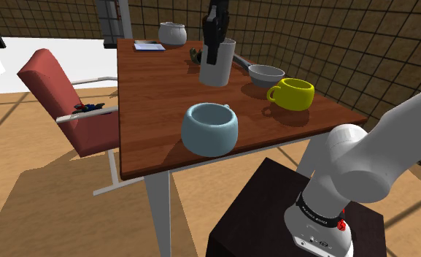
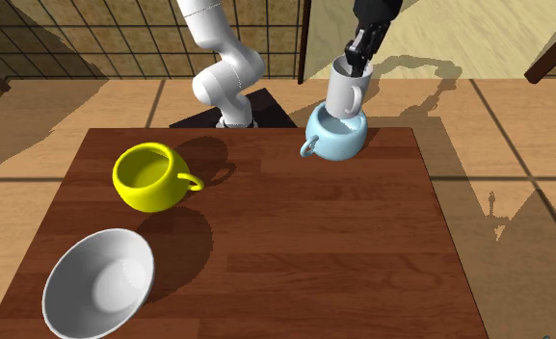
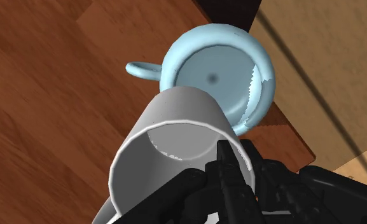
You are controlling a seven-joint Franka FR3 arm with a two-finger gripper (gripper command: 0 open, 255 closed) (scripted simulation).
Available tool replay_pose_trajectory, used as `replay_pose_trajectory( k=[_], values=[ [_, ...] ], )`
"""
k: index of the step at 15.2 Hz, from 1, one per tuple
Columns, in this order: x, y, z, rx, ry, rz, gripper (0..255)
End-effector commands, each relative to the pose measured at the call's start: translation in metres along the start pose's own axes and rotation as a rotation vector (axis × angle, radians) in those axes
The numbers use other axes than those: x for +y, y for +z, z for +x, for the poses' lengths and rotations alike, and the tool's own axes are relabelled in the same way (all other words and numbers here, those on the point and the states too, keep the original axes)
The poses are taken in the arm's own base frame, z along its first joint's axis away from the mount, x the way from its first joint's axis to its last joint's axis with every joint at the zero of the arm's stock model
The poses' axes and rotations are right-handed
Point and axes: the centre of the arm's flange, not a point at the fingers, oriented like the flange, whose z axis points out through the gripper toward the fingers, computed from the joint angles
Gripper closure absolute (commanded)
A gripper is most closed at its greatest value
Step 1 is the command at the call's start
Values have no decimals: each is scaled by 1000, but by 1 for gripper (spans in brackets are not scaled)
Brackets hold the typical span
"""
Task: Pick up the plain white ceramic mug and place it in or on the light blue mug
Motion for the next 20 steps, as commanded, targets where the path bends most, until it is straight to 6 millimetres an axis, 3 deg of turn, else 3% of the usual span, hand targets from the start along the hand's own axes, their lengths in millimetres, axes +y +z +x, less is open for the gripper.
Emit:
replay_pose_trajectory(
  k=[1,12,20],
  values=[
    [-1,9,-1,0,0,0,255],
    [-2,72,-4,0,0,0,255],
    [-2,72,-4,0,0,0,255]
  ],
)
